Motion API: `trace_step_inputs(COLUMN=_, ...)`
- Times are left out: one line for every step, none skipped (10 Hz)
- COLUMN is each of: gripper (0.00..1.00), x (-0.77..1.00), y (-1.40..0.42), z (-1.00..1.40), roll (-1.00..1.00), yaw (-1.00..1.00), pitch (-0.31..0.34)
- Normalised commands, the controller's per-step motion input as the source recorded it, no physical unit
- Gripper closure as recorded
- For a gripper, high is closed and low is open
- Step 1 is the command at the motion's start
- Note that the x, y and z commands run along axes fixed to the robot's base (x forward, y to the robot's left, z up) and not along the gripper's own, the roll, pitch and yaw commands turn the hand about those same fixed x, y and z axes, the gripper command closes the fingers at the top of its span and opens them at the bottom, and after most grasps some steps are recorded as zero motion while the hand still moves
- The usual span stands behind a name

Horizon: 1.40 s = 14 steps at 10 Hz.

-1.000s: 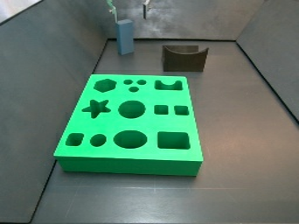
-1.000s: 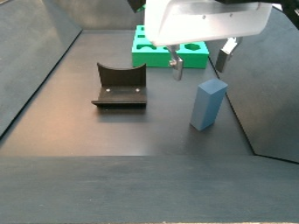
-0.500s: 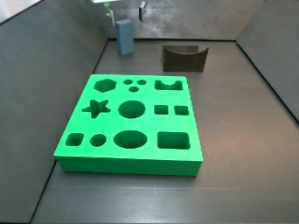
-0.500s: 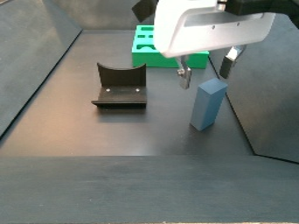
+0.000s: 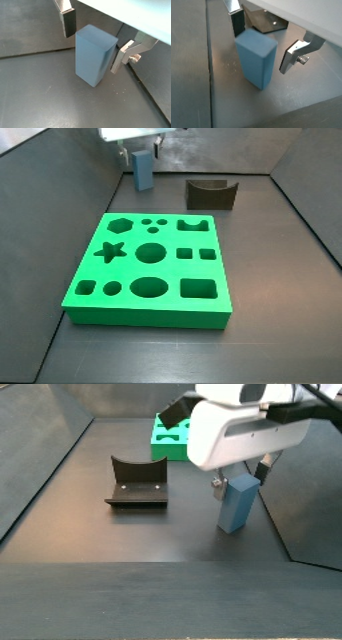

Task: Pick up the rectangle object. Move up. Move to above the board. Insert the rectangle object.
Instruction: Pick up the rectangle object.

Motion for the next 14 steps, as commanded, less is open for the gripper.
trace_step_inputs(gripper=0.0, x=-0.02, y=0.01, z=-0.4, roll=0.0, yaw=0.27, pitch=-0.161)
trace_step_inputs(gripper=0.0, x=-0.03, y=0.0, z=-0.35, roll=0.0, yaw=0.25, pitch=-0.154)
trace_step_inputs(gripper=0.0, x=0.0, y=0.0, z=0.0, roll=-0.02, yaw=0.09, pitch=0.0)
trace_step_inputs(gripper=0.0, x=0.0, y=0.0, z=0.0, roll=0.0, yaw=0.0, pitch=0.0)
trace_step_inputs(gripper=1.0, x=0.0, y=0.0, z=0.0, roll=0.0, yaw=0.0, pitch=0.0)
trace_step_inputs(gripper=1.0, x=0.0, y=0.0, z=0.0, roll=0.0, yaw=0.0, pitch=0.0)
trace_step_inputs(gripper=1.0, x=0.0, y=0.0, z=0.0, roll=0.0, yaw=0.0, pitch=0.0)
trace_step_inputs(gripper=1.0, x=0.0, y=0.0, z=0.0, roll=0.0, yaw=0.0, pitch=0.0)
trace_step_inputs(gripper=1.0, x=0.0, y=0.0, z=0.0, roll=0.0, yaw=0.0, pitch=0.0)
trace_step_inputs(gripper=1.0, x=0.0, y=0.0, z=0.0, roll=0.0, yaw=0.0, pitch=0.0)
trace_step_inputs(gripper=1.0, x=0.0, y=0.0, z=0.0, roll=0.0, yaw=0.0, pitch=0.0)
trace_step_inputs(gripper=1.0, x=0.0, y=0.0, z=0.0, roll=0.0, yaw=0.0, pitch=0.0)
trace_step_inputs(gripper=1.0, x=0.0, y=0.0, z=0.0, roll=0.0, yaw=0.0, pitch=0.0)
trace_step_inputs(gripper=1.0, x=0.0, y=0.0, z=0.0, roll=0.0, yaw=0.0, pitch=0.0)
